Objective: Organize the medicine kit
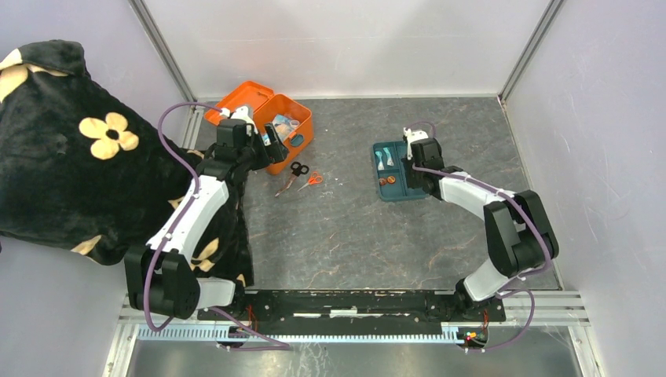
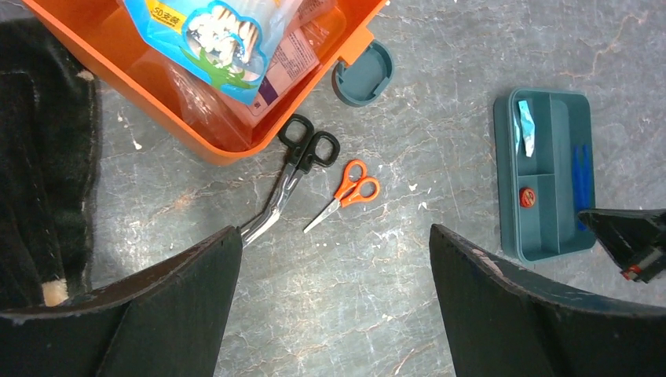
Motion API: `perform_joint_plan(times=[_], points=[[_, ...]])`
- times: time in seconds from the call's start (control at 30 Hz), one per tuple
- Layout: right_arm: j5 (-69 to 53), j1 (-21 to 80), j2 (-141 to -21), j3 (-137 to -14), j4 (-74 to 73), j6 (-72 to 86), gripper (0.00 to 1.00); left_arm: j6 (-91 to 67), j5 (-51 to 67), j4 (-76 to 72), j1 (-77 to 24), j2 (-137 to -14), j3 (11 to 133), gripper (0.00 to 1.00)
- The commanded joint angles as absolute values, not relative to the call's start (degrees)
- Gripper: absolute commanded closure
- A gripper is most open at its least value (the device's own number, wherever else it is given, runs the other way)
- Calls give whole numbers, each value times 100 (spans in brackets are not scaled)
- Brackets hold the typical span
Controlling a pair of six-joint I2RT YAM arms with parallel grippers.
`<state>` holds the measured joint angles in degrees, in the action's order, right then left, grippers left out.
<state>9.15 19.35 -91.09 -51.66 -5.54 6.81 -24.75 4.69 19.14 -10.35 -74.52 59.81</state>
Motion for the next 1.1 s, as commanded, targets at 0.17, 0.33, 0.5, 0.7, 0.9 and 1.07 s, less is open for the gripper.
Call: perform_joint_plan(times=[0.17,0.33,0.5,0.7,0.9,1.07], points=[[866,1870,-9542,-5128,-859,739,95,-2215,506,1910,-1011,-7535,6188,6],[964,1859,-9326,-5106,-849,761,67,-2153,58,2070,-1011,-7376,6195,5],[1106,1857,-8853,-5017,-780,848,58,-2151,60,2066,-1019,-7361,6136,4],[1217,1856,-7942,-4750,-580,868,50,-2224,203,2106,-1033,-7340,5919,4],[735,1855,-7124,-4322,-91,844,37,-2363,260,2197,-1376,-7417,5792,5],[630,1860,-6937,-4140,-96,828,33,-2858,-283,2011,-2246,-7317,5281,6]])
